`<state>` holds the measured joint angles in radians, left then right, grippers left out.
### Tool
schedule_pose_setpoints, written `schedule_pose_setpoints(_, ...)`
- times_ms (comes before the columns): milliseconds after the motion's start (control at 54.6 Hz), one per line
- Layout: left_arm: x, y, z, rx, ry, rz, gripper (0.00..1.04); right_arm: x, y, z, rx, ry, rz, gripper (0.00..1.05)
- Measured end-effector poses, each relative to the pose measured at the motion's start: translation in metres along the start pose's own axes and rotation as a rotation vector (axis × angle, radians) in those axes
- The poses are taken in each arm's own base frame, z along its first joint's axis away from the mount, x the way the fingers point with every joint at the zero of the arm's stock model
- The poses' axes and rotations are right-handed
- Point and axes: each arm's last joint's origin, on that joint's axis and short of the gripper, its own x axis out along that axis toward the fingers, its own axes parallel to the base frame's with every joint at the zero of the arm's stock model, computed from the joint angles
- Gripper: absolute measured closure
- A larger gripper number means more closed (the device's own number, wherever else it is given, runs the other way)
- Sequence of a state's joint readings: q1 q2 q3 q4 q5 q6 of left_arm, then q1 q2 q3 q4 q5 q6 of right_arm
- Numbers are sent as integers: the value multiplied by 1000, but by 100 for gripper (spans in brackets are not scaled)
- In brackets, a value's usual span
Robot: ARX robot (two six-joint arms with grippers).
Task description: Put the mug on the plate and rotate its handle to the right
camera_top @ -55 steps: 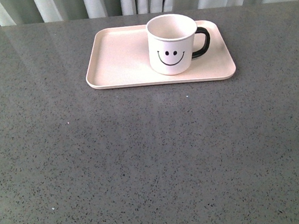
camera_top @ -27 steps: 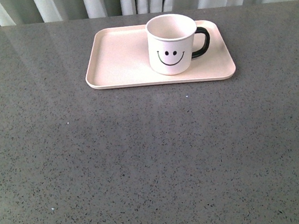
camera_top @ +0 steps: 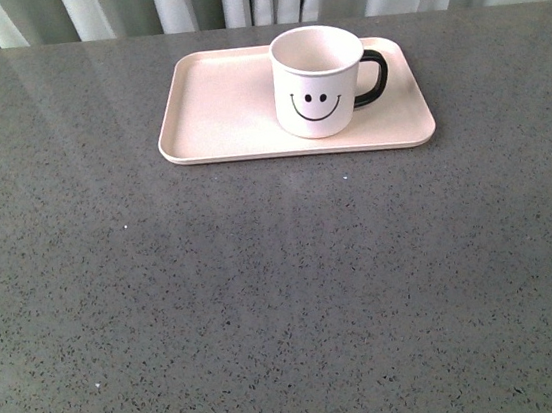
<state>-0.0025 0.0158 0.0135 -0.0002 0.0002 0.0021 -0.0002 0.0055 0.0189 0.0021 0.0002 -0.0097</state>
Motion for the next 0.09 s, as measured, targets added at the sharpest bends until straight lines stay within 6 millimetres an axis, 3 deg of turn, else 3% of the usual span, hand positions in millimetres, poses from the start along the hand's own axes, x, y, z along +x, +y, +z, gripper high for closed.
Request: schedule_pose_setpoints(92,0,0,0,0,0,0,9,0,0,0,0,0,0,9)
